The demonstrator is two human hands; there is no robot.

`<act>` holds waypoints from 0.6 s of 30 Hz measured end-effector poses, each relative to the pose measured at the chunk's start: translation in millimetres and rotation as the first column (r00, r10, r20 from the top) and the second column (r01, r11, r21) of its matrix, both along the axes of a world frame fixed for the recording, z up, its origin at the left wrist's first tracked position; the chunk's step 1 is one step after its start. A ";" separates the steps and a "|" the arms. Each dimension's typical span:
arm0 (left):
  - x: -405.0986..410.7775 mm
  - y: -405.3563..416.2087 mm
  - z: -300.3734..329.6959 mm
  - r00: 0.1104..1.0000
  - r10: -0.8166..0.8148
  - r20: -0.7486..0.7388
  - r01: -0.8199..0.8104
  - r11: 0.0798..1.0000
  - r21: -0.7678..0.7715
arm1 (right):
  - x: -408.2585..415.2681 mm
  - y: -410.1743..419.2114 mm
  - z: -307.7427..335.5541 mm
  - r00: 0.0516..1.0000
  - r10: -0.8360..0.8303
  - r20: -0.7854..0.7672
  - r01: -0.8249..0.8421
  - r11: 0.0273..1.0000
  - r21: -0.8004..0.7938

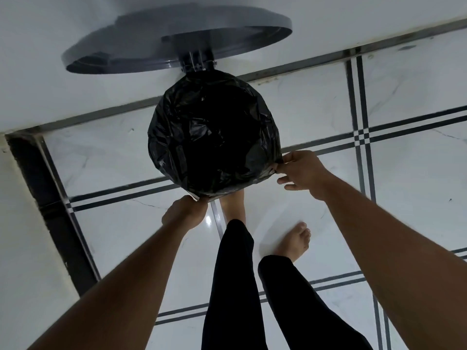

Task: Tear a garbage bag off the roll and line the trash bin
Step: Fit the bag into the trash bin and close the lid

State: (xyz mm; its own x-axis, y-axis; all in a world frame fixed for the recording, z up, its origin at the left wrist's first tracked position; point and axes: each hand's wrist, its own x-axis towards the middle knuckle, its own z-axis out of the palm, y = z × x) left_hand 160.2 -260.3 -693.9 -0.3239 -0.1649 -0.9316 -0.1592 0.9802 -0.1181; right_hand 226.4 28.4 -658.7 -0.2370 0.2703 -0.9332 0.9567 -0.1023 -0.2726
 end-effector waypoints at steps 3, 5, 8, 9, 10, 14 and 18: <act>0.7 1.8 -5.0 0.996 0.091 -0.007 -0.092 0.996 -0.021 | -5.4 -4.5 -13.5 0.996 0.078 0.039 -0.083 0.986 0.141; 0.1 -8.7 -16.9 0.987 0.158 -0.013 -0.159 0.987 -0.030 | -10.4 -6.3 -19.7 0.993 0.101 0.057 -0.111 0.974 0.198; -0.2 -28.8 -29.6 0.966 0.254 -0.040 -0.255 0.966 -0.031 | -18.9 -7.7 -21.9 0.998 0.030 0.059 -0.040 0.983 0.180; -2.2 -27.7 -22.9 0.934 0.356 -0.034 -0.357 0.934 -0.011 | -21.4 -8.7 -21.1 0.999 -0.018 0.044 0.011 0.989 0.149; -4.1 -25.7 -14.7 0.877 0.481 -0.002 -0.481 0.877 0.020 | -23.3 -10.0 -19.1 0.997 -0.072 0.023 0.069 0.991 0.113; -11.9 -31.6 9.3 0.702 0.702 0.123 -0.712 0.689 0.133 | -23.5 -12.5 -2.9 0.964 -0.265 -0.028 0.264 0.964 -0.032; -24.3 -36.3 26.6 0.453 0.878 0.157 -0.875 0.404 0.268 | -15.7 -20.1 10.4 0.948 -0.316 -0.026 0.317 0.939 0.131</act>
State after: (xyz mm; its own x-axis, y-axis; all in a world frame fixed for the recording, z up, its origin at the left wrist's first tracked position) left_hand 135.9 -296.6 -667.3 -0.1623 -0.1099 -0.9806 -0.9499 0.2864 0.1251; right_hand 210.7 8.3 -648.3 -0.1228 0.4521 -0.8835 0.8795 -0.3628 -0.3079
